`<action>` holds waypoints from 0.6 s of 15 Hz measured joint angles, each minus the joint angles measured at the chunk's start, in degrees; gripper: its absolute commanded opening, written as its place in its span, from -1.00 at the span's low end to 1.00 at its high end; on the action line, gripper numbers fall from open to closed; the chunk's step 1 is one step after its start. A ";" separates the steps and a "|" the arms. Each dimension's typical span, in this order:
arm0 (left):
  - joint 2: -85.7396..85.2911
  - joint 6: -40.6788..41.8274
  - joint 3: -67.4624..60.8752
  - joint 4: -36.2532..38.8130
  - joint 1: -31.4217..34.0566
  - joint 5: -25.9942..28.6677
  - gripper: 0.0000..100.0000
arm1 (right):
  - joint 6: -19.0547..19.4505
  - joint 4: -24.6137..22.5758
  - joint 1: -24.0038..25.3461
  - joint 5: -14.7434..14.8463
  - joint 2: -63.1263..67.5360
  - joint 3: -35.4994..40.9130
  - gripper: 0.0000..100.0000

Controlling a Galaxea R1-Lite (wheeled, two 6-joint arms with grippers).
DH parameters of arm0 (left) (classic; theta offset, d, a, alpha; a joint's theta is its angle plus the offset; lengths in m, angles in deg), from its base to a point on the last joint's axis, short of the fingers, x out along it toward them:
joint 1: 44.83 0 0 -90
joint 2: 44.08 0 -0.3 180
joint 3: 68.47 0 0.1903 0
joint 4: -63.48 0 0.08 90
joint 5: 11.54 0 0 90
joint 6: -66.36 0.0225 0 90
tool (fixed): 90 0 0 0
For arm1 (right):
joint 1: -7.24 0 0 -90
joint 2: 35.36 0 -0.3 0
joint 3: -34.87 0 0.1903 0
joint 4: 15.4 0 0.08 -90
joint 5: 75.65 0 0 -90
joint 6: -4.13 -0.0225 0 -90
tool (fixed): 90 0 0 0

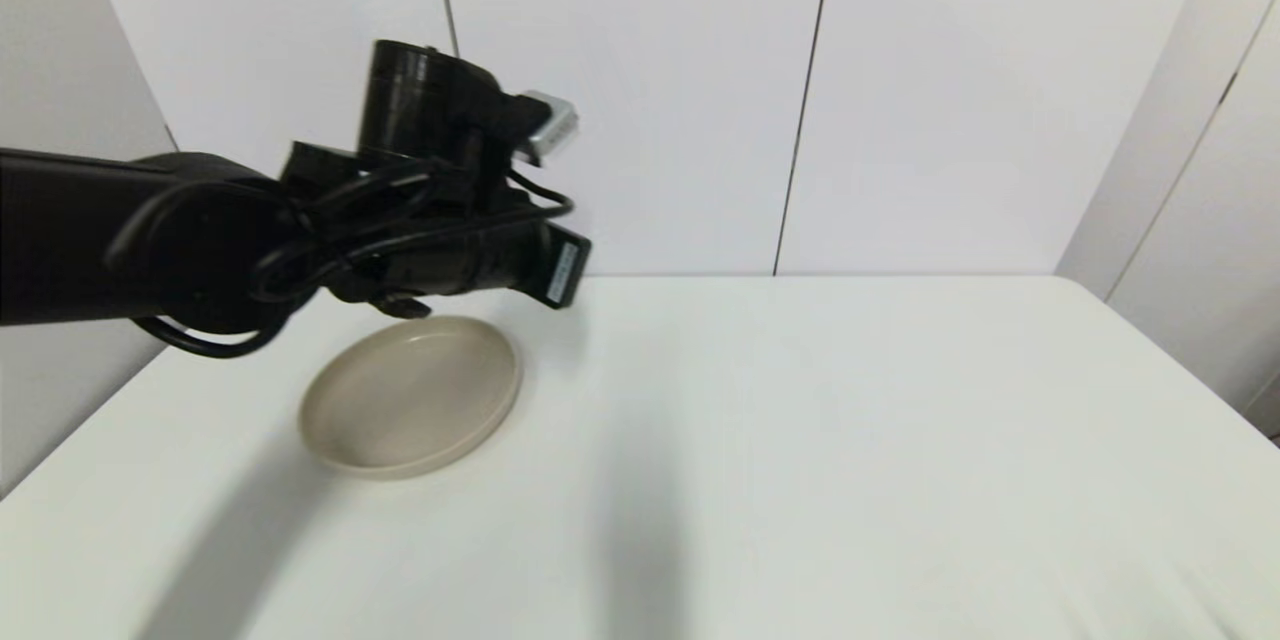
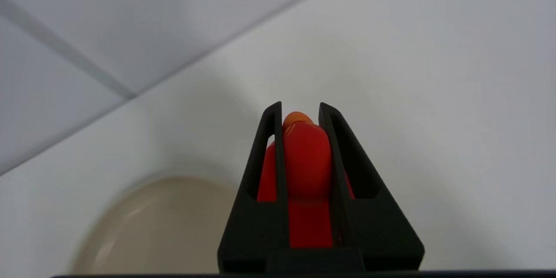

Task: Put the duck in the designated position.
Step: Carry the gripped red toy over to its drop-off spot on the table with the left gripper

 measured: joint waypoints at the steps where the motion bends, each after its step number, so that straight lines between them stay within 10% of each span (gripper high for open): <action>1: -1.54 1.00 -0.69 -0.01 4.13 -0.05 -1.00 | -0.02 0.00 0.00 0.00 0.00 0.00 1.00; 9: -11.54 3.89 -11.75 -0.30 31.01 0.99 -1.00 | -0.02 0.00 0.00 0.00 0.00 0.00 1.00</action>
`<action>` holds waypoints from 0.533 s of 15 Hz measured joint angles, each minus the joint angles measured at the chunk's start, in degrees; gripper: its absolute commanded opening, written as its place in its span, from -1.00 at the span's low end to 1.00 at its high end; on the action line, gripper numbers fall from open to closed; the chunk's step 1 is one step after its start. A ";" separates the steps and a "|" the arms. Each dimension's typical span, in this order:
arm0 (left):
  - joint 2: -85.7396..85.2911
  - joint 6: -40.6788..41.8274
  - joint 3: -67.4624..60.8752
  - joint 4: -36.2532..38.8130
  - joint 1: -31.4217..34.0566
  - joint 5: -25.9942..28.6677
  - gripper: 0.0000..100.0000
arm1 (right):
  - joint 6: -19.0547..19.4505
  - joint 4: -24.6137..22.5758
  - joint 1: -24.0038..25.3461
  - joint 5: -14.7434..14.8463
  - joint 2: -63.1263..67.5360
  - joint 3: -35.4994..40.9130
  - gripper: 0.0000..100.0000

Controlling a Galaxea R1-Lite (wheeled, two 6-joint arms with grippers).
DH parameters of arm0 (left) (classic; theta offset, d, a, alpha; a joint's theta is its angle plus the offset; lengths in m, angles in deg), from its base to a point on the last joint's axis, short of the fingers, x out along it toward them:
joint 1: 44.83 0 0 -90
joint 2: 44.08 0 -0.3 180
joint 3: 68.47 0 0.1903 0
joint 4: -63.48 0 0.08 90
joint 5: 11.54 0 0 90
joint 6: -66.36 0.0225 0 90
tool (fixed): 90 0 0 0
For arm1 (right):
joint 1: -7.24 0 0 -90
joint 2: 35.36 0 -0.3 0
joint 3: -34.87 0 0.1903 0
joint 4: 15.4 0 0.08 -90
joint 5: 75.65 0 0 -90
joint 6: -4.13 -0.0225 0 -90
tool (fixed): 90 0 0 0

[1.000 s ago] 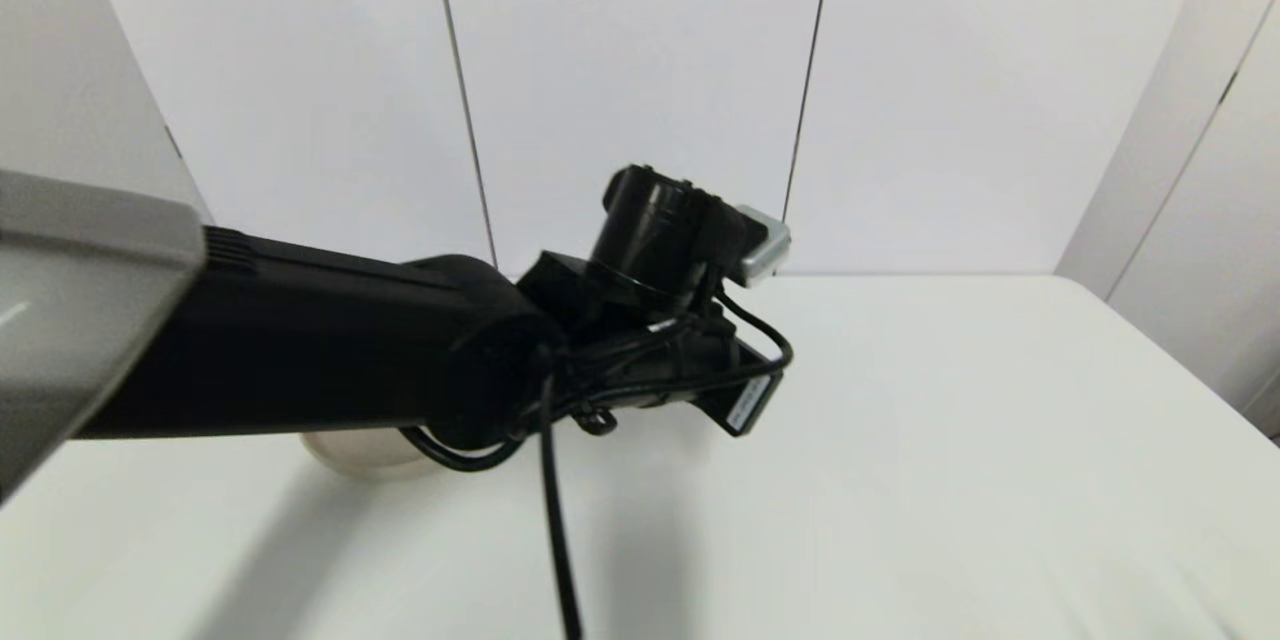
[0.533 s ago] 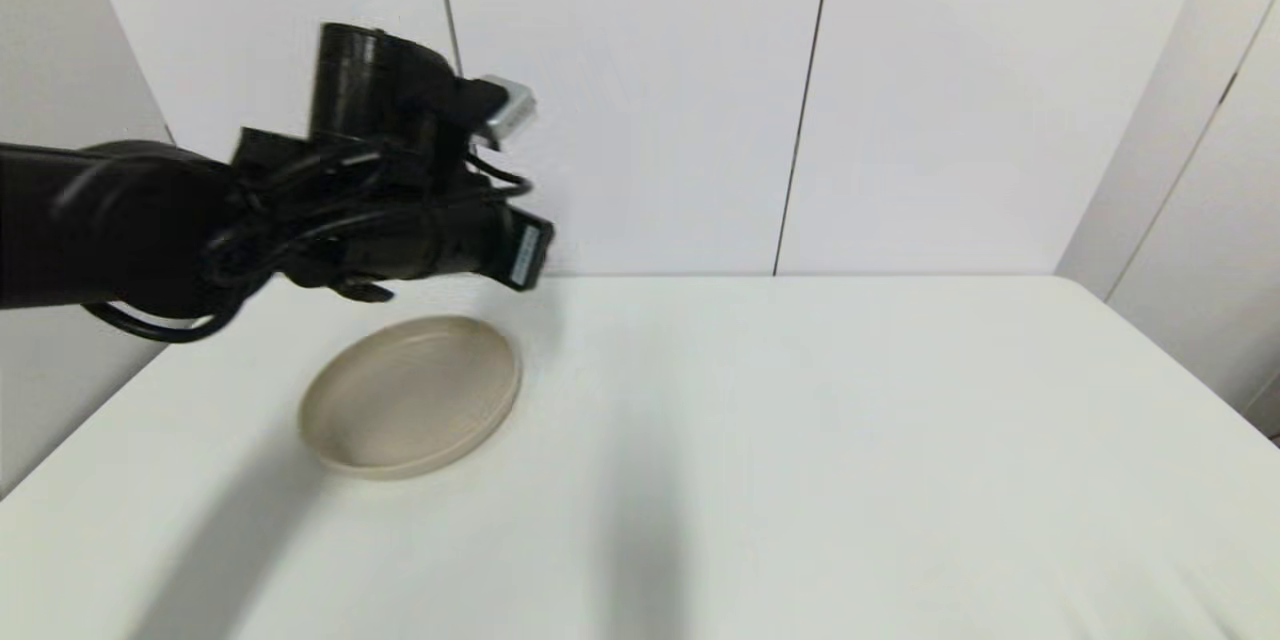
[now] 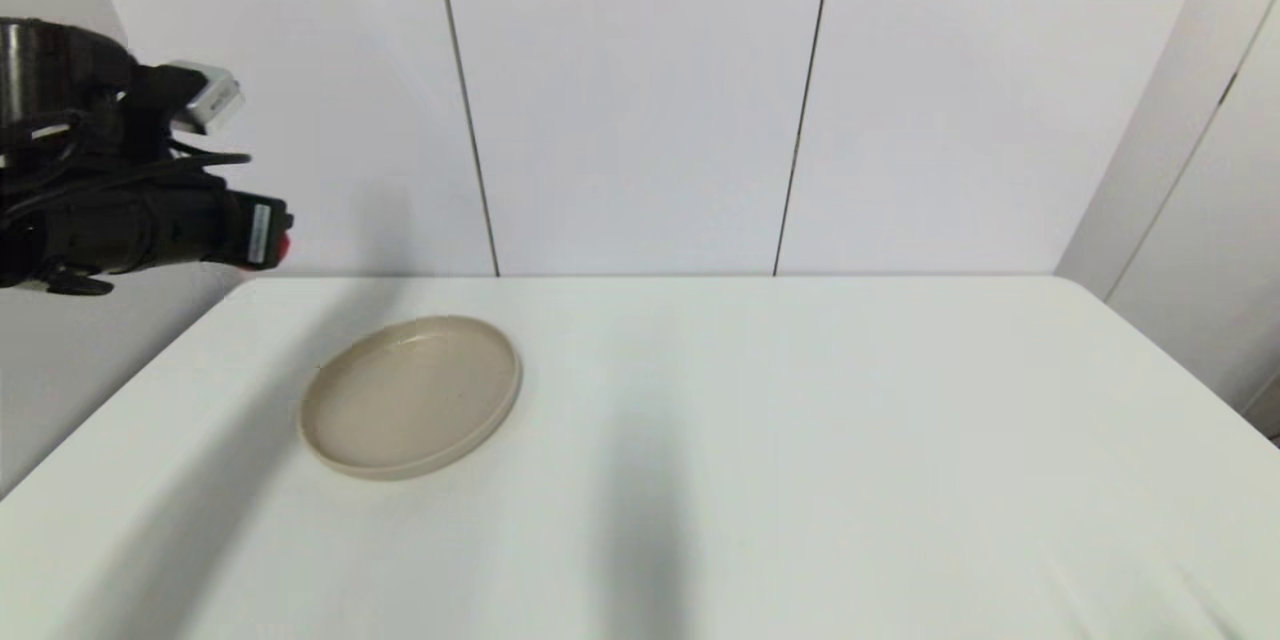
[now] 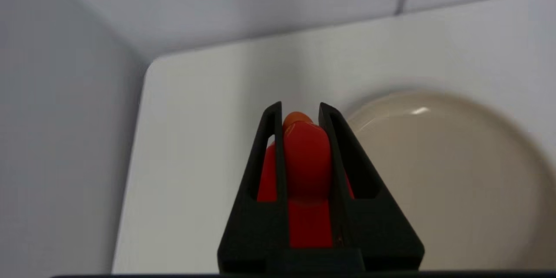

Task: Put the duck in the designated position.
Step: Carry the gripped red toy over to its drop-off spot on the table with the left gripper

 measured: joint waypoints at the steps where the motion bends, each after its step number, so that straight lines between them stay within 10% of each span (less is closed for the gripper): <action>1: -1.02 0.28 -2.43 0.00 2.71 1.08 -1.00 | 0.00 0.00 0.00 0.00 0.00 0.00 1.00; 8: -3.01 3.89 -14.38 1.97 11.89 10.74 -1.00 | -0.01 -0.02 0.00 0.01 0.00 0.00 1.00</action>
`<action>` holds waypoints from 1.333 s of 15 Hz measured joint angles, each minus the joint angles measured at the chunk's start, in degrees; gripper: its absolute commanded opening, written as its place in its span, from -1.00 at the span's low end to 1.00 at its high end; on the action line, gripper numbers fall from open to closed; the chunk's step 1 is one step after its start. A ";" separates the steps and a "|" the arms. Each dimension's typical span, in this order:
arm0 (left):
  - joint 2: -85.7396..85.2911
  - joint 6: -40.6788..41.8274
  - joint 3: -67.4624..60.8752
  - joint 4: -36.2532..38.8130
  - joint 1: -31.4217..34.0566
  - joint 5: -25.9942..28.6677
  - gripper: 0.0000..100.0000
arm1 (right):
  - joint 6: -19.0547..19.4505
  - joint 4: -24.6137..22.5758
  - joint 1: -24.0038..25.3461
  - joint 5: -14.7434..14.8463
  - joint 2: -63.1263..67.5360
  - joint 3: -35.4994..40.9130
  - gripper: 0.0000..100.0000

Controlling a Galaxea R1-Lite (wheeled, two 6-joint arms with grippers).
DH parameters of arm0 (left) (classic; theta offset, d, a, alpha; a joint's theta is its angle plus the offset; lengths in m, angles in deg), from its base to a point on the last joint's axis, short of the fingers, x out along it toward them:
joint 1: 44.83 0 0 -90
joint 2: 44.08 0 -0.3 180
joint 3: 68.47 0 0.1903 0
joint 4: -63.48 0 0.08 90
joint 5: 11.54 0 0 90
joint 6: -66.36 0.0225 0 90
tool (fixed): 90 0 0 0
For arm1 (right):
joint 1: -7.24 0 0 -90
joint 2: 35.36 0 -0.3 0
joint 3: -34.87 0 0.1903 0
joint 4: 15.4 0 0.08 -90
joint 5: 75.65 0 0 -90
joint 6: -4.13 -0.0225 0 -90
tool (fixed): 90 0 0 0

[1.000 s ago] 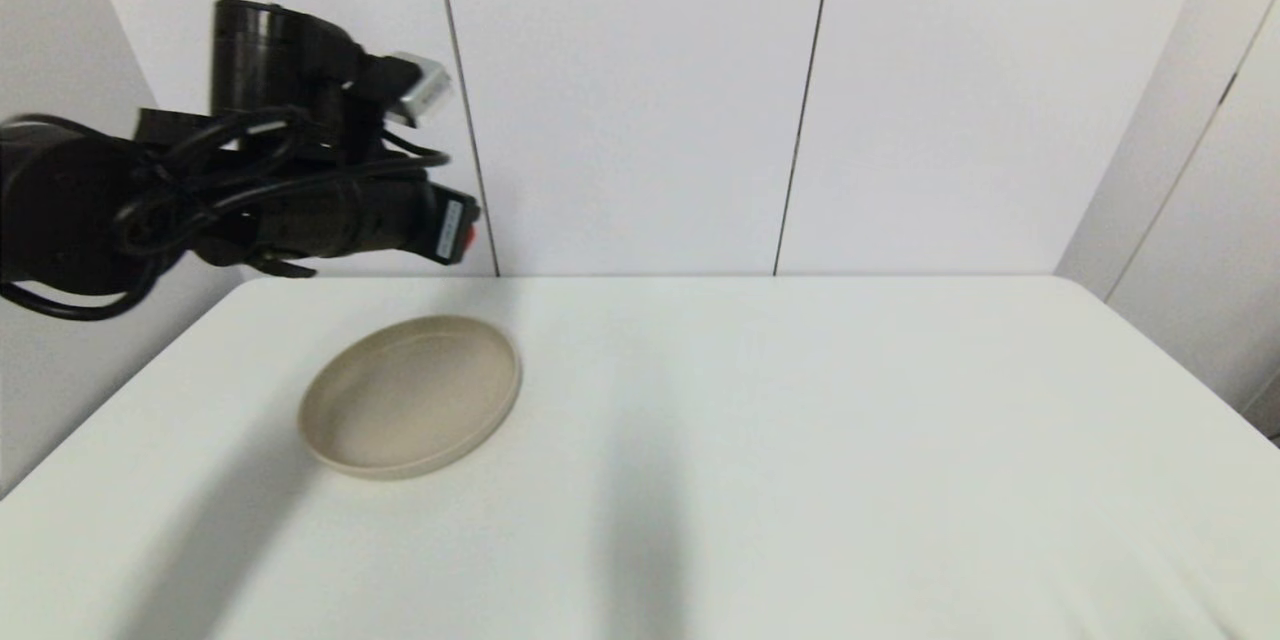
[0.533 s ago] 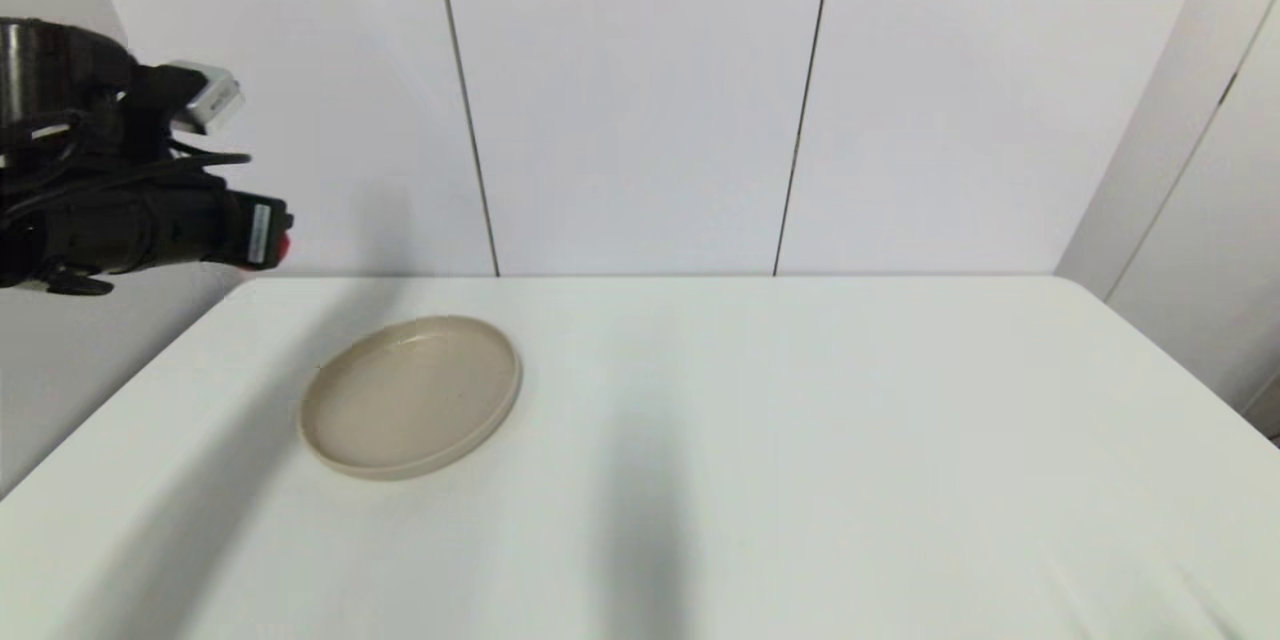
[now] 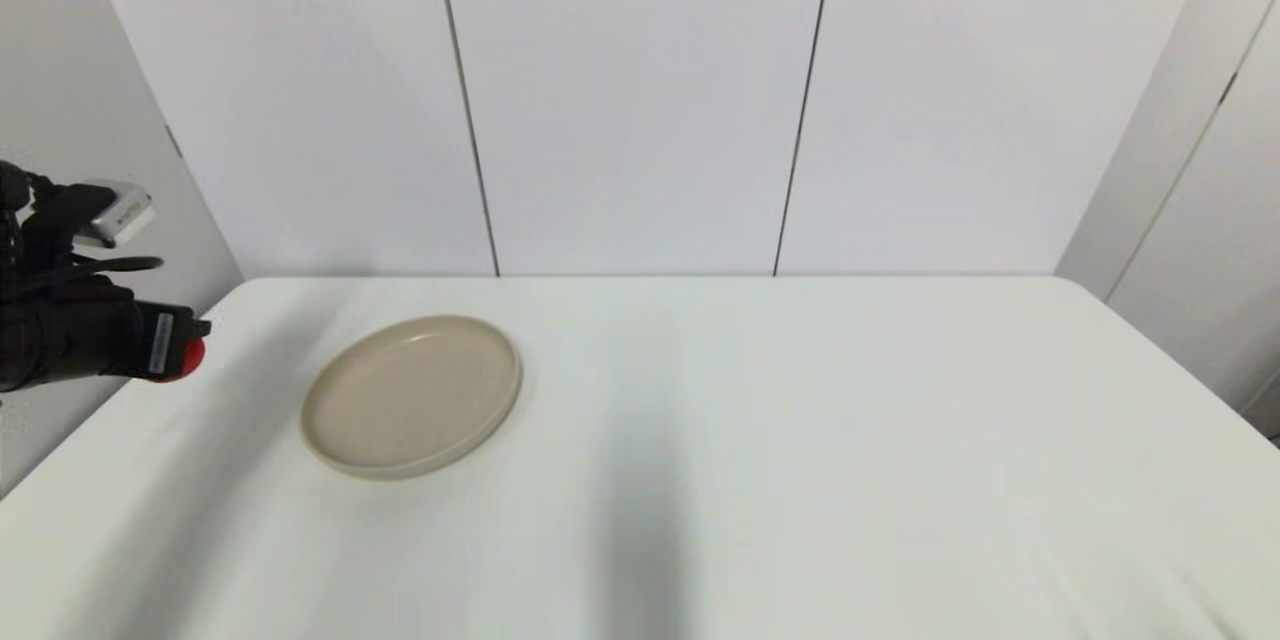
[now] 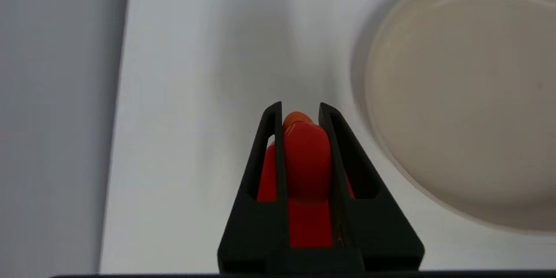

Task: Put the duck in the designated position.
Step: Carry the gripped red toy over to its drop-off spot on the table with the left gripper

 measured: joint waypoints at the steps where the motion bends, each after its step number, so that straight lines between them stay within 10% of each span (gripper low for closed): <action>1: 0.37 0.11 -1.66 1.82 0.11 0.55 -1.00 | 0.01 0.00 0.00 0.00 0.00 0.00 1.00; 17: 16.02 1.99 -11.85 27.04 0.57 0.74 -1.00 | 0.04 0.02 0.00 -0.01 0.00 0.00 1.00; 18: 16.82 2.01 -11.85 28.31 0.66 0.66 1.00 | 0.01 0.02 0.00 -0.01 0.00 0.00 1.00; 20: 17.92 2.15 -11.91 28.34 0.69 0.67 1.00 | 0.01 0.02 0.00 -0.01 0.00 0.00 1.00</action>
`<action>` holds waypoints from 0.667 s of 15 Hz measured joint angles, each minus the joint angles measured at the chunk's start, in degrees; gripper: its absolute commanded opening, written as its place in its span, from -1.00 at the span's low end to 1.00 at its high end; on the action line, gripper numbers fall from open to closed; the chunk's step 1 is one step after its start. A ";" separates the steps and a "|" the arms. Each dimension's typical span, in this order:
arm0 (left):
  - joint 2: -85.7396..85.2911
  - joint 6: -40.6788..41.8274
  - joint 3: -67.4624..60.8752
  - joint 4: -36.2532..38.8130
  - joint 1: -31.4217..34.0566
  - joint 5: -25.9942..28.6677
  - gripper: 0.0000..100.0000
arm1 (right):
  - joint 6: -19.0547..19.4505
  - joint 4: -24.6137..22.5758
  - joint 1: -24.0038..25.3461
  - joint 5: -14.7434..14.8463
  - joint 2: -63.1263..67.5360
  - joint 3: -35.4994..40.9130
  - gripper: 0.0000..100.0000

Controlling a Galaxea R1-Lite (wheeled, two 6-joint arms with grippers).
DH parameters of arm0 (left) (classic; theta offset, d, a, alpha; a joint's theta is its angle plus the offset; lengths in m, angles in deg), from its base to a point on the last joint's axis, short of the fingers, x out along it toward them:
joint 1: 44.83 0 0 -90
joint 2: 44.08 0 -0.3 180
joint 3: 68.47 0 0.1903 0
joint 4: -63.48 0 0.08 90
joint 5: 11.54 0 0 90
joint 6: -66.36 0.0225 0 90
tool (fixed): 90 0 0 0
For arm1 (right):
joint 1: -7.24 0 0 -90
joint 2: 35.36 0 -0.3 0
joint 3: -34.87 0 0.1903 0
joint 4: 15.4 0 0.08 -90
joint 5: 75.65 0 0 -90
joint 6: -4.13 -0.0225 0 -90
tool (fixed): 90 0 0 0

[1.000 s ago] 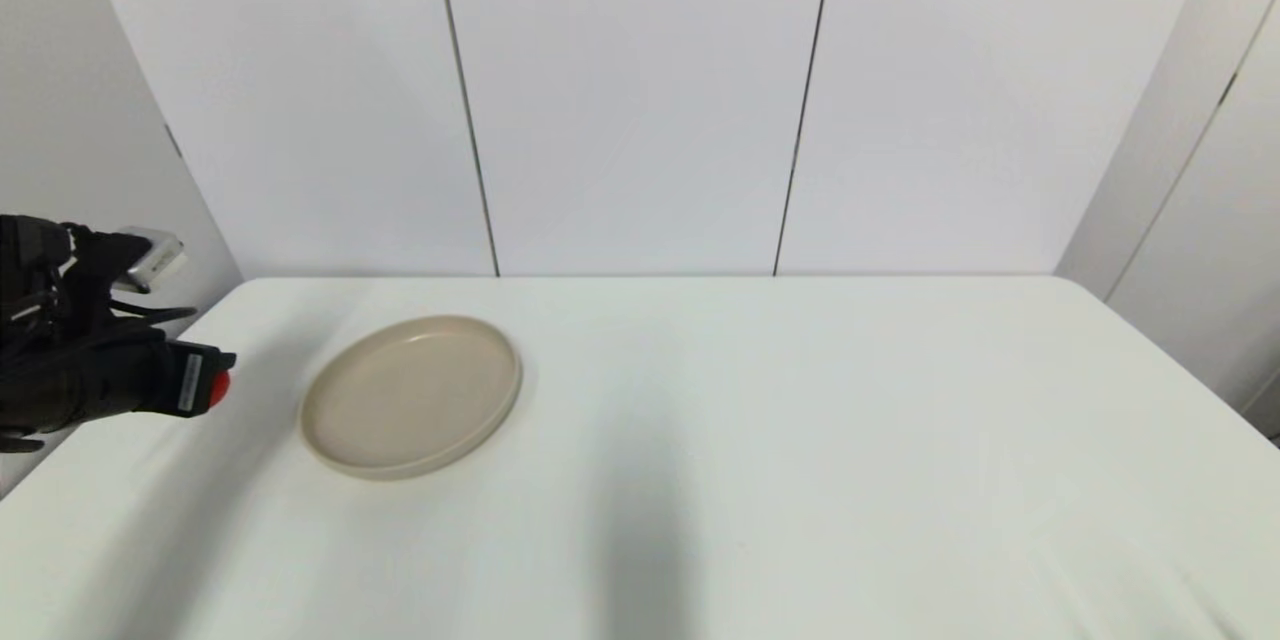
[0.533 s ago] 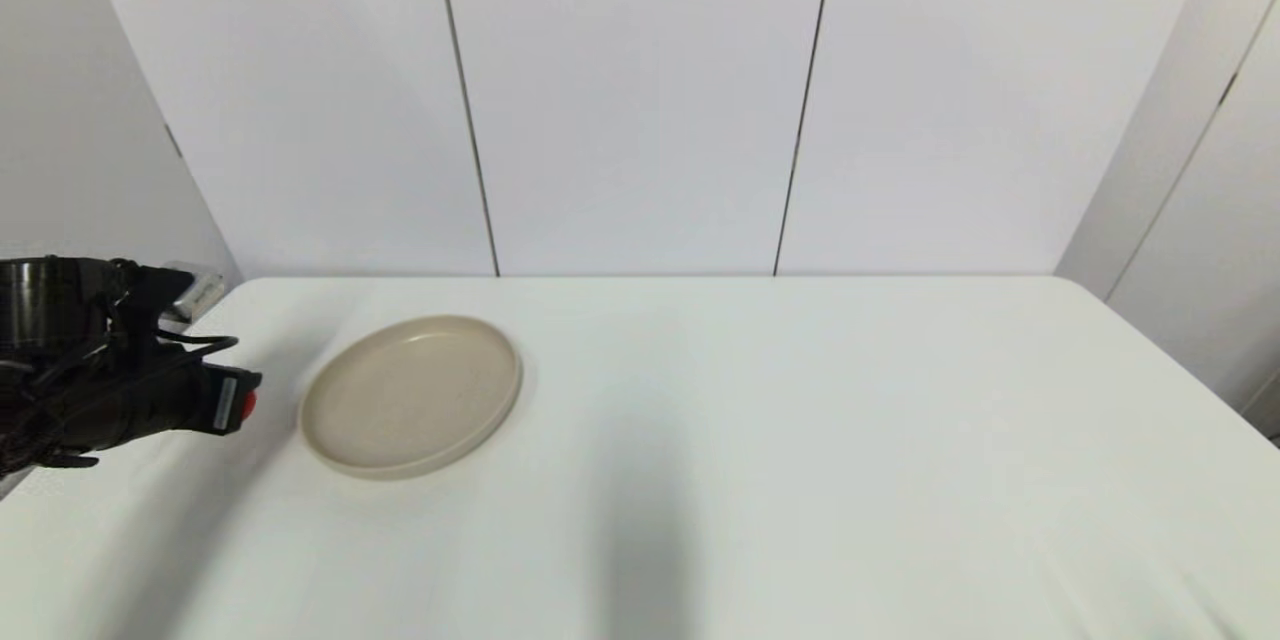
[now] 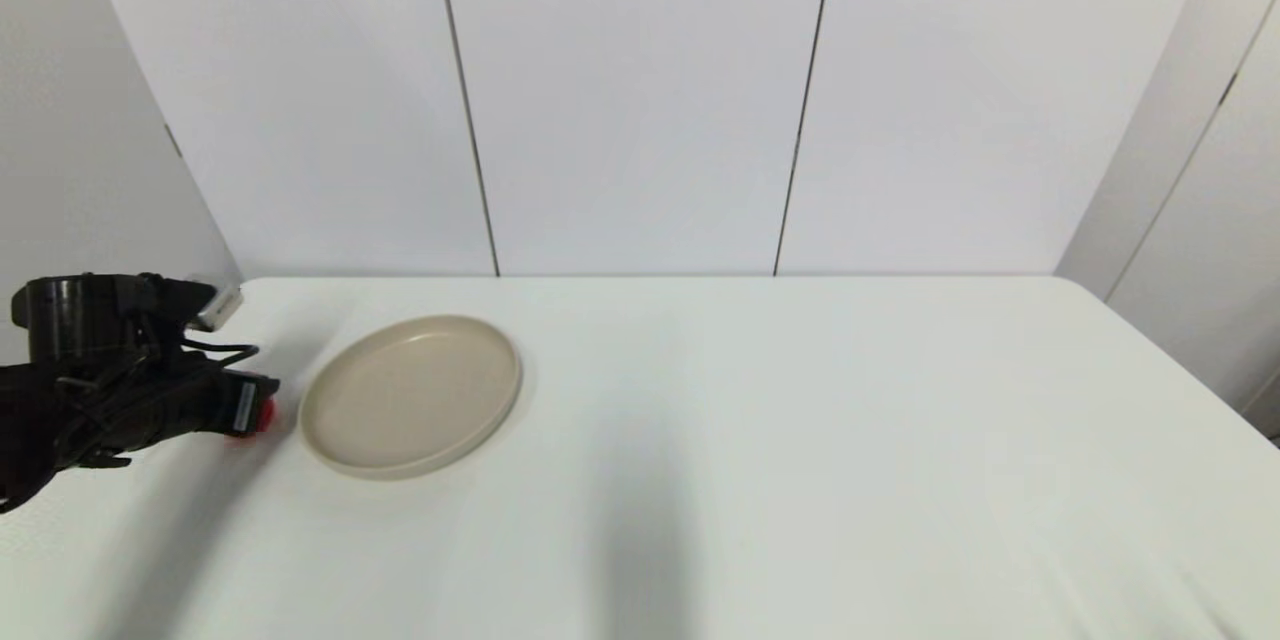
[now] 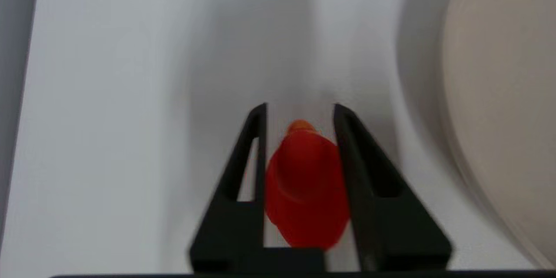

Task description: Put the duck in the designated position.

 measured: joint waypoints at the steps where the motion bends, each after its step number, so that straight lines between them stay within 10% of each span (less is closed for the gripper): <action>1: 0.30 0.41 0.00 -0.15 0.02 0.02 1.00 | -0.01 0.00 0.00 0.00 0.00 0.00 1.00; 10: -7.08 1.51 3.06 -7.20 0.00 0.05 1.00 | 0.00 -0.02 0.00 0.00 0.00 0.00 1.00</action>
